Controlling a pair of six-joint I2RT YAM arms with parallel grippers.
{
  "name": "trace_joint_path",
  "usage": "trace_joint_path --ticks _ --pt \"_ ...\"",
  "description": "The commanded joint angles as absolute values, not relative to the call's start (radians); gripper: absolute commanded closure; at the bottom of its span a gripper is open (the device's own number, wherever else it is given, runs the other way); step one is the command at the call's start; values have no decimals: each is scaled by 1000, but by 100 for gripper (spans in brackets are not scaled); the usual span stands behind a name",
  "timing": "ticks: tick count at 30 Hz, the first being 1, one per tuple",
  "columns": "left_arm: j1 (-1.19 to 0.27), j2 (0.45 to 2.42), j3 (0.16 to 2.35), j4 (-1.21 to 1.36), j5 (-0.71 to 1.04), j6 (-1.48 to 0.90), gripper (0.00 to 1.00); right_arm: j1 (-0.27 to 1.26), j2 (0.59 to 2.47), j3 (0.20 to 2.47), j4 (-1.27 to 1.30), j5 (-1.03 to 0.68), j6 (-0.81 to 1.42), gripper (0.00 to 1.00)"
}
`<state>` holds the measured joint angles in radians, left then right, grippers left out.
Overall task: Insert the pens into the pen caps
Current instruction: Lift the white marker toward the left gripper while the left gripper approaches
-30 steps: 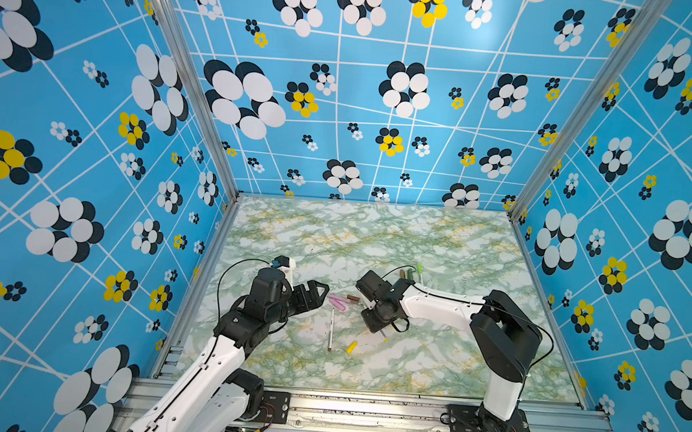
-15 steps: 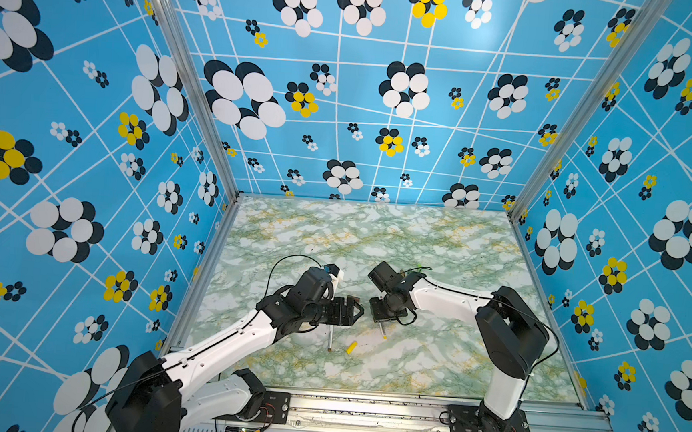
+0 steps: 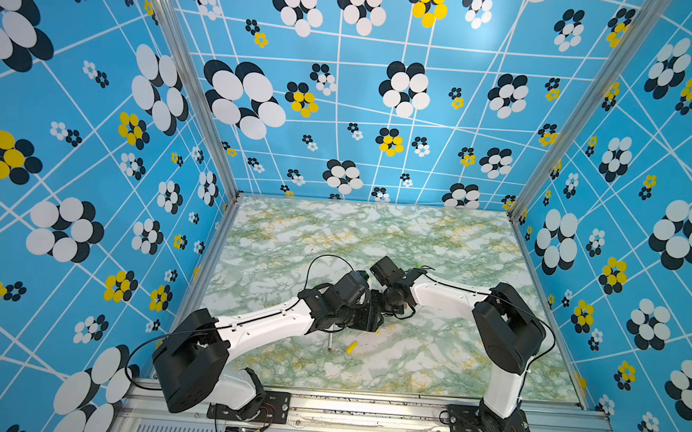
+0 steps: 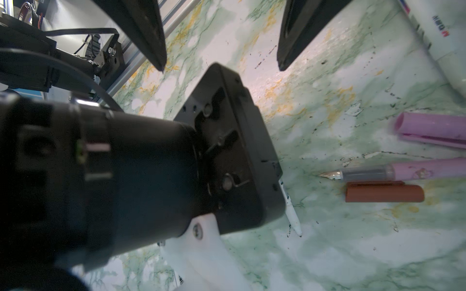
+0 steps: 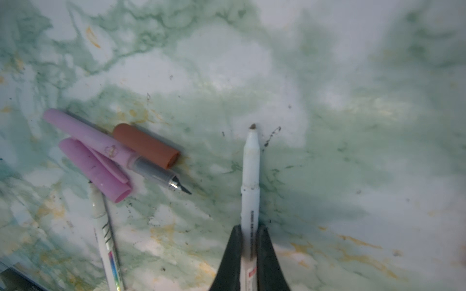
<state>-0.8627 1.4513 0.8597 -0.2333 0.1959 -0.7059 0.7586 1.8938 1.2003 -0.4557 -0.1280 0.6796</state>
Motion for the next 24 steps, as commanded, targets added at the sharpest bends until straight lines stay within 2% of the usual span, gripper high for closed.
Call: trace_joint_path --ticks 1,8,18,24 --pt "-870 1503 887 -250 174 -689 32 748 1913 1209 -439 -144 725 89" --pt "-889 1591 903 -249 146 -705 39 739 1908 1203 -413 -153 753 89" --pt "-926 1722 1004 -334 34 -690 55 739 1907 1198 -379 -174 790 89" --pt "-932 1707 978 -306 8 -709 56 735 1889 1176 -354 -166 809 90"
